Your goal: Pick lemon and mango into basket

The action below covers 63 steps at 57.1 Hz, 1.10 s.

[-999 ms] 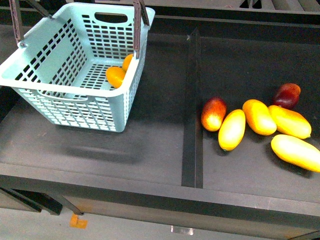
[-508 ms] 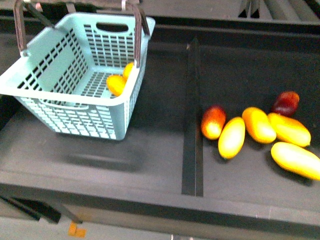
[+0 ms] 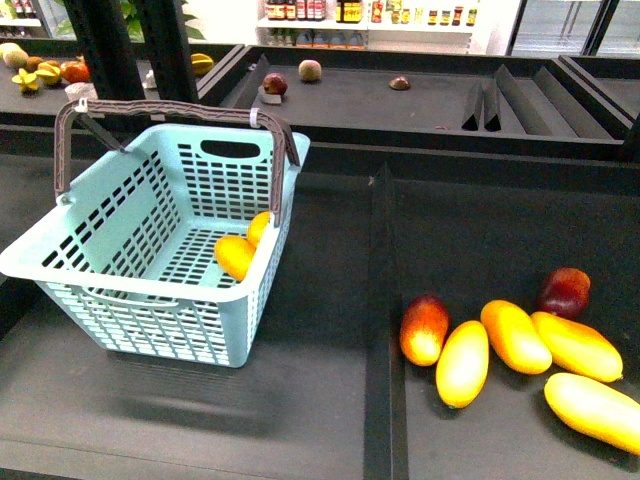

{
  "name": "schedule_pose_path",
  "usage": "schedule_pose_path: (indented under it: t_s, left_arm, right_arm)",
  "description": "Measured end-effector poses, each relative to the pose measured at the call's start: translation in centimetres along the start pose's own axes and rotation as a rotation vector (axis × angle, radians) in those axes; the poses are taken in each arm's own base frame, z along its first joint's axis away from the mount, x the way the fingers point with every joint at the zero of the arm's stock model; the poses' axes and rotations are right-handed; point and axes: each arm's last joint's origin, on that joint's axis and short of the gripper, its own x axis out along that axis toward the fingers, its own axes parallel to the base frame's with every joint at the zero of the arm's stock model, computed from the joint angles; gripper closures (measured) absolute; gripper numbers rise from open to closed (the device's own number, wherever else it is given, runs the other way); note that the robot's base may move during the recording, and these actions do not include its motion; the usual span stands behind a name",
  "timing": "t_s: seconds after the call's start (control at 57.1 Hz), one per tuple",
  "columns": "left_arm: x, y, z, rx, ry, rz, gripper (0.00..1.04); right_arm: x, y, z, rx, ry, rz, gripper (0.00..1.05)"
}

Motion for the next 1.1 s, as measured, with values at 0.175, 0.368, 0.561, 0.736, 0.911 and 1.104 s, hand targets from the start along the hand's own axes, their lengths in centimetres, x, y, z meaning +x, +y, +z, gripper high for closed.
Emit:
schedule_pose_path:
  t_s: [0.175,0.368,0.561,0.736,0.911,1.104]
  left_arm:
    - [-1.4,0.0,0.2,0.000,-0.012,-0.001,1.02]
    - [-2.6,0.0,0.3,0.000,-0.011,0.000,1.02]
    - [-3.9,0.0,0.8,0.000,-0.027,0.000,1.02]
    - [-4.6,0.0,0.9,0.000,-0.032,-0.001,1.02]
    - [-5.1,0.0,0.9,0.000,-0.034,0.000,1.02]
    - [-5.6,0.0,0.9,0.000,-0.035,0.000,1.02]
  right_arm:
    - [0.0,0.0,0.0,0.000,0.000,0.000,0.09]
    - [0.0,0.0,0.0,0.000,0.000,0.000,0.09]
    - [0.0,0.0,0.0,0.000,0.000,0.000,0.09]
    - [0.0,0.0,0.0,0.000,0.000,0.000,0.09]
    - [0.0,0.0,0.0,0.000,0.000,0.000,0.09]
    - [0.0,0.0,0.0,0.000,0.000,0.000,0.09]
